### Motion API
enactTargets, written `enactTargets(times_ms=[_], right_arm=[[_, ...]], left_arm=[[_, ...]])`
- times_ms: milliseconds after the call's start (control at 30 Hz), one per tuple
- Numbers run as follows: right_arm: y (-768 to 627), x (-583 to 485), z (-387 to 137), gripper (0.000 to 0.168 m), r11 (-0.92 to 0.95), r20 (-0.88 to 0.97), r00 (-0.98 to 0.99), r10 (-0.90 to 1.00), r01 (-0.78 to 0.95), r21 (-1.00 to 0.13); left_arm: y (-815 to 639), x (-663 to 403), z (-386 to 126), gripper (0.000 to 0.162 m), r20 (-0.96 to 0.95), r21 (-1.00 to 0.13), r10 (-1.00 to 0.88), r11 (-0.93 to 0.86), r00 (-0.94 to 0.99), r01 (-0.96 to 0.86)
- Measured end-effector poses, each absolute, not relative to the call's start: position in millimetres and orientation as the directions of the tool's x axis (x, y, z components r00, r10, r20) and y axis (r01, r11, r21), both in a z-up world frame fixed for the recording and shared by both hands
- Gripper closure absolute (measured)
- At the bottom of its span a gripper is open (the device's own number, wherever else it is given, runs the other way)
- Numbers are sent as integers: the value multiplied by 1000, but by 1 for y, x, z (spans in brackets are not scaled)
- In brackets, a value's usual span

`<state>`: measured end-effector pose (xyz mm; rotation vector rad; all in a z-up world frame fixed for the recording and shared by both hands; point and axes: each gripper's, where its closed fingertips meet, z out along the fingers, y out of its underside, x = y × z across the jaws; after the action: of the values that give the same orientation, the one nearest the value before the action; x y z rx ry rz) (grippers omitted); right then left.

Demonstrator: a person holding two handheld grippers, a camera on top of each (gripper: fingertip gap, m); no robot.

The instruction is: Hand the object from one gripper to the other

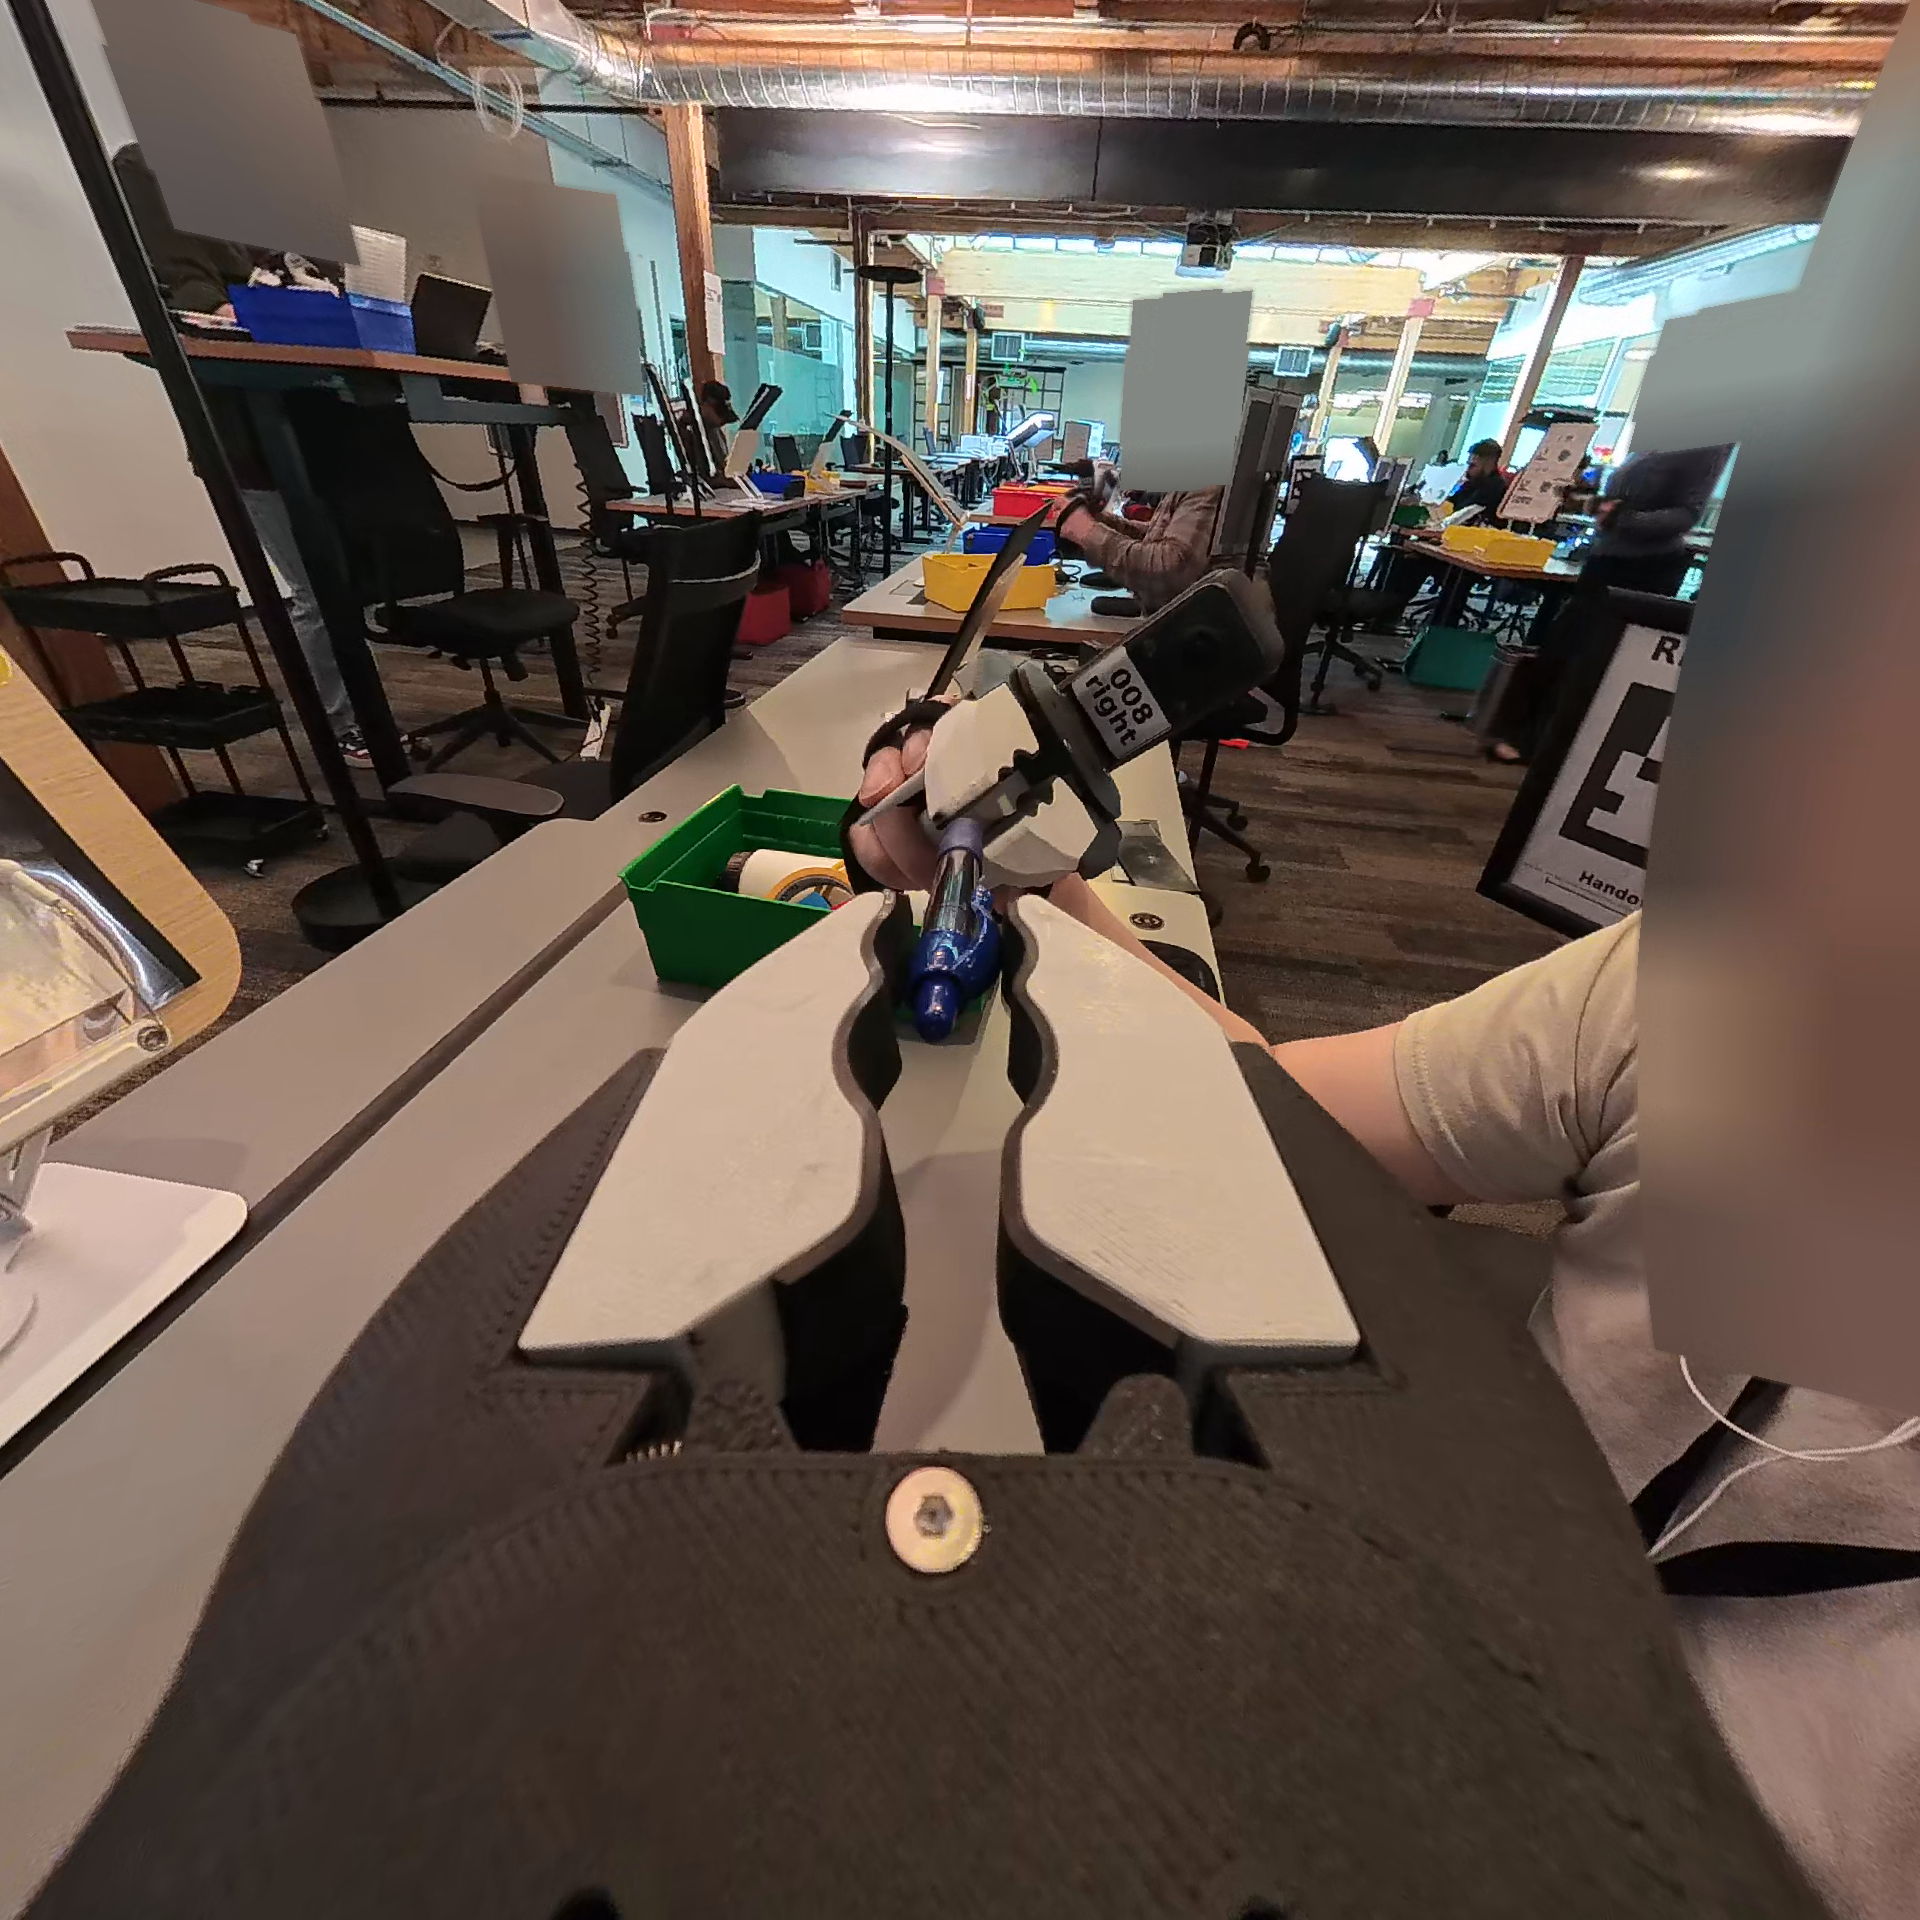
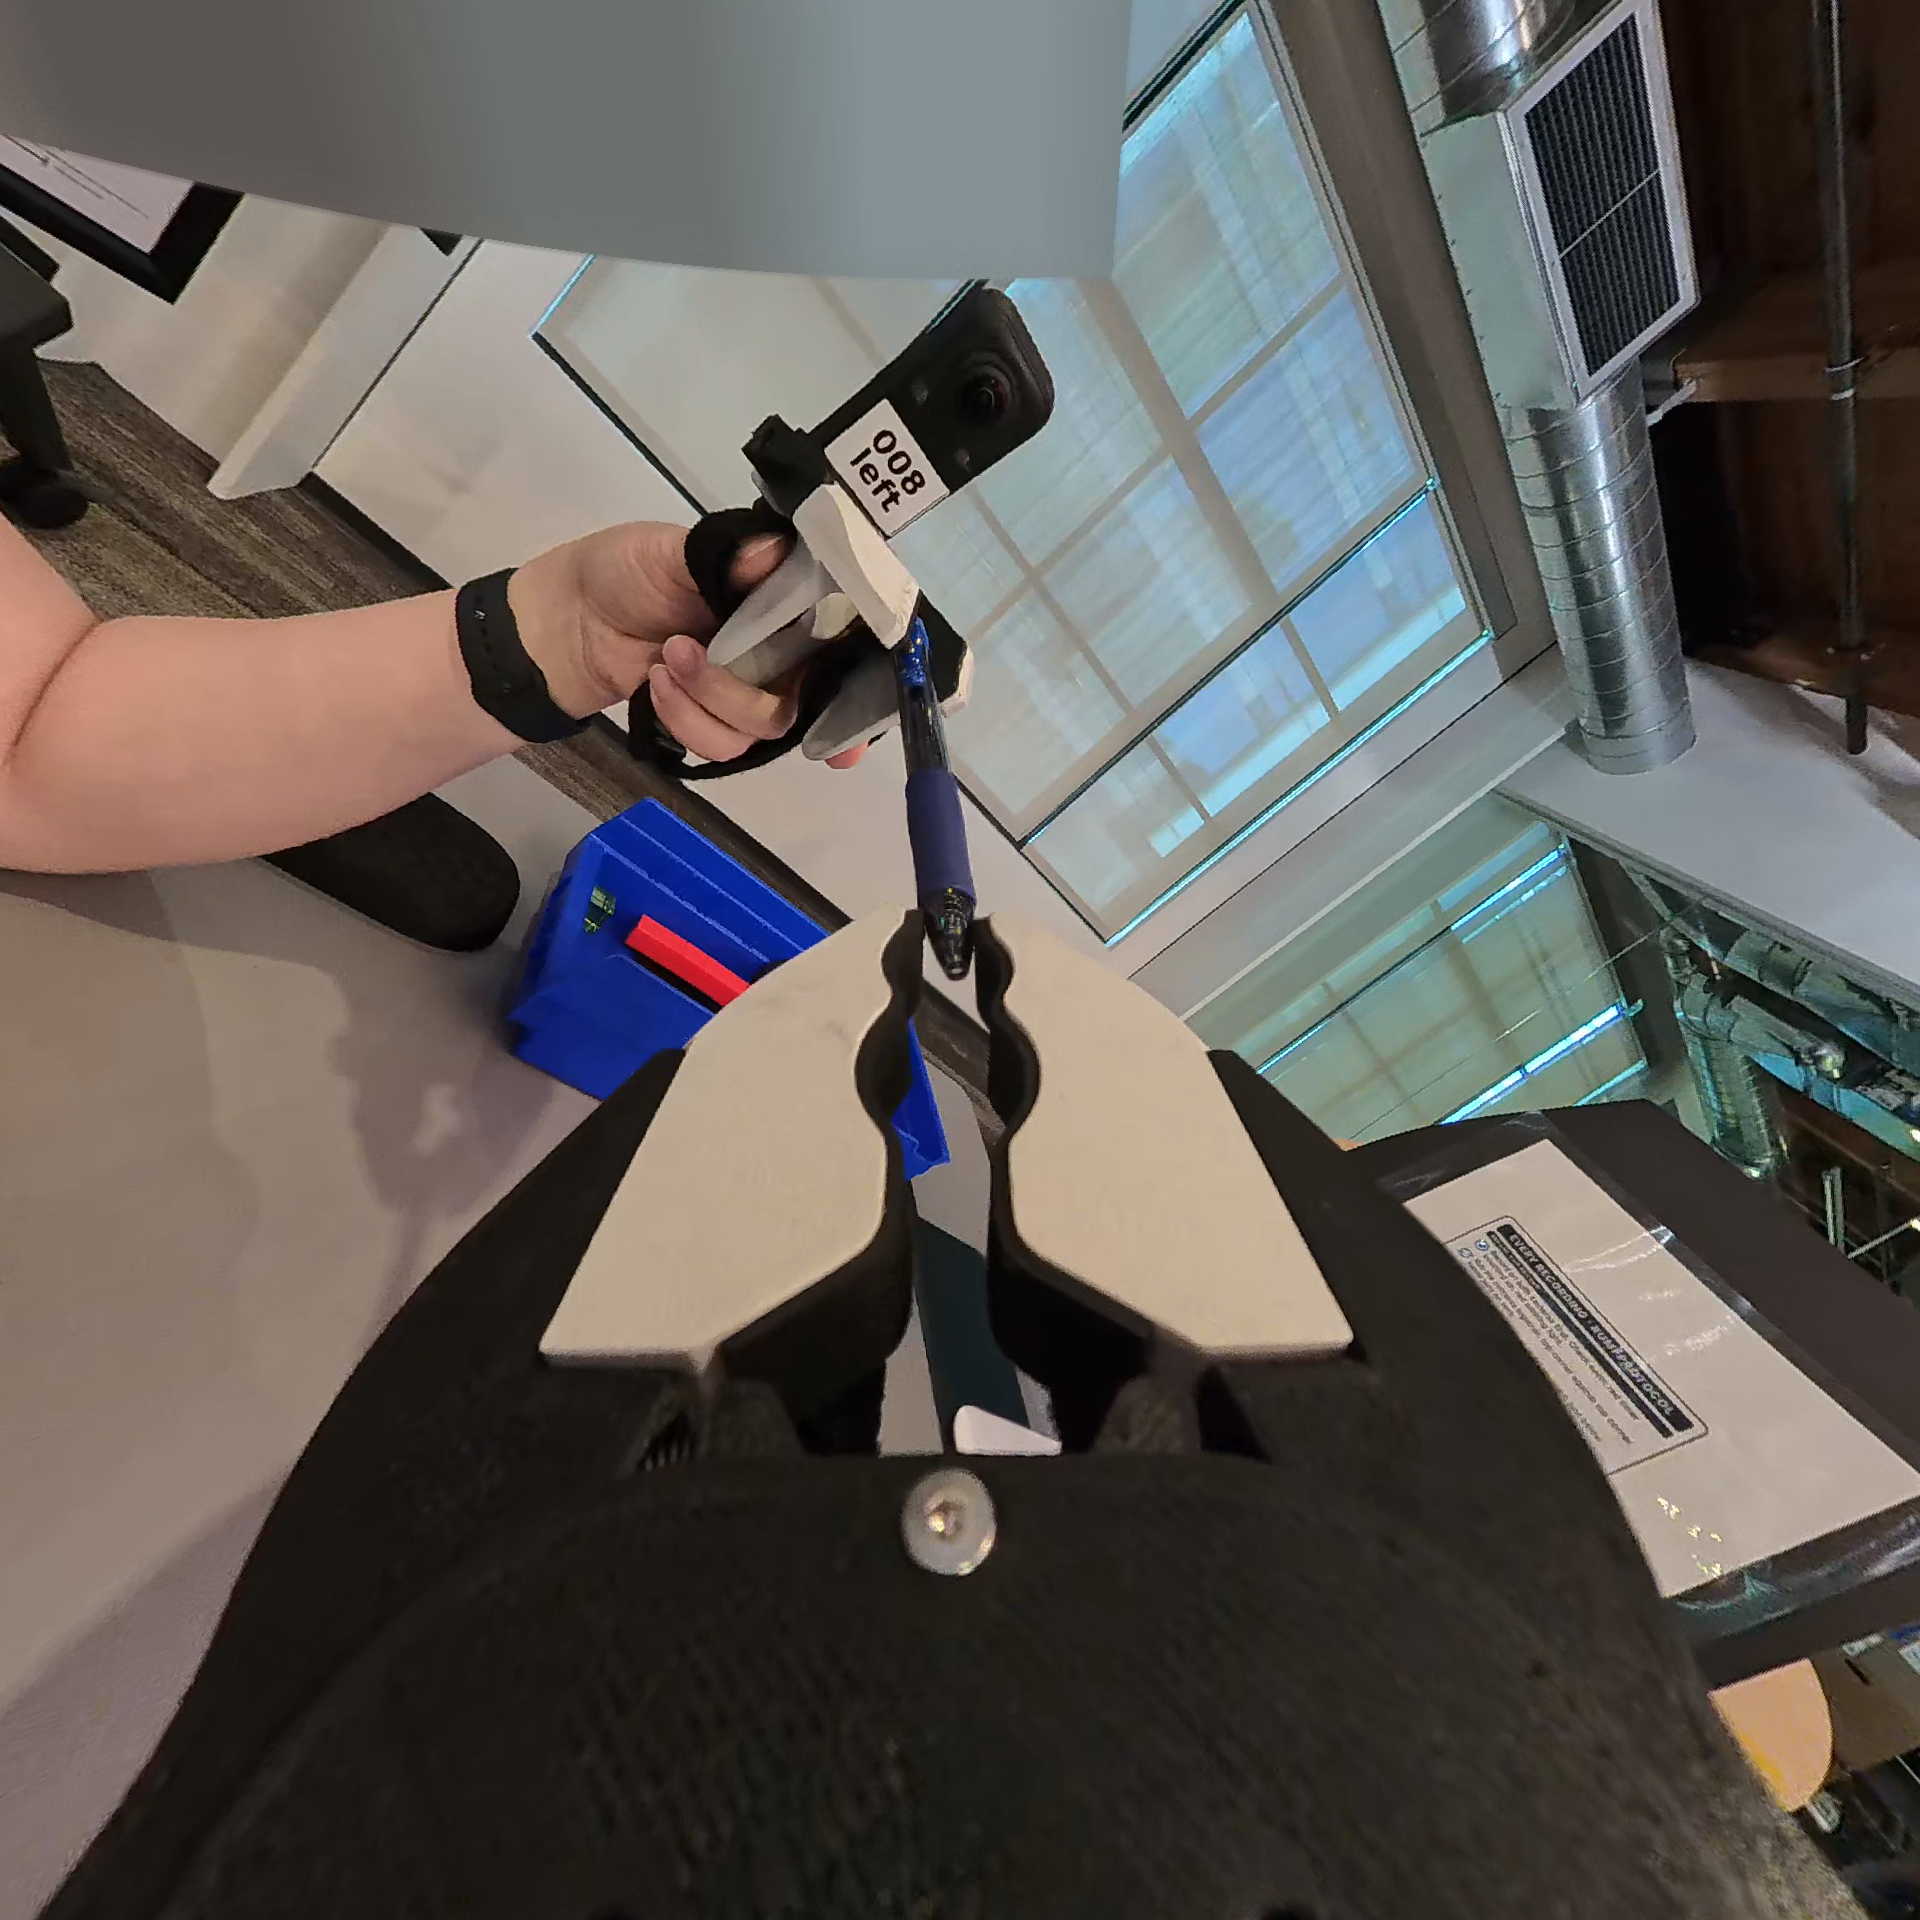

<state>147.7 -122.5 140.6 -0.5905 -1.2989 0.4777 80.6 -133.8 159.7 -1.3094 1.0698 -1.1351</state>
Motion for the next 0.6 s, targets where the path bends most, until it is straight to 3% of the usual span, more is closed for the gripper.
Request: enactTargets(times_ms=[233, 600], right_arm=[[-122, 147, 138, 159, 779, 769, 199, 608, 36, -626], [-127, 146, 152, 159, 892, 885, 313, 344, 186, -412]], left_arm=[[-131, 79, 157, 146, 45, -999, -986, -45, 163, 5], [-122, 74, 163, 101, 60, -997, -979, -49, 194, 61]])
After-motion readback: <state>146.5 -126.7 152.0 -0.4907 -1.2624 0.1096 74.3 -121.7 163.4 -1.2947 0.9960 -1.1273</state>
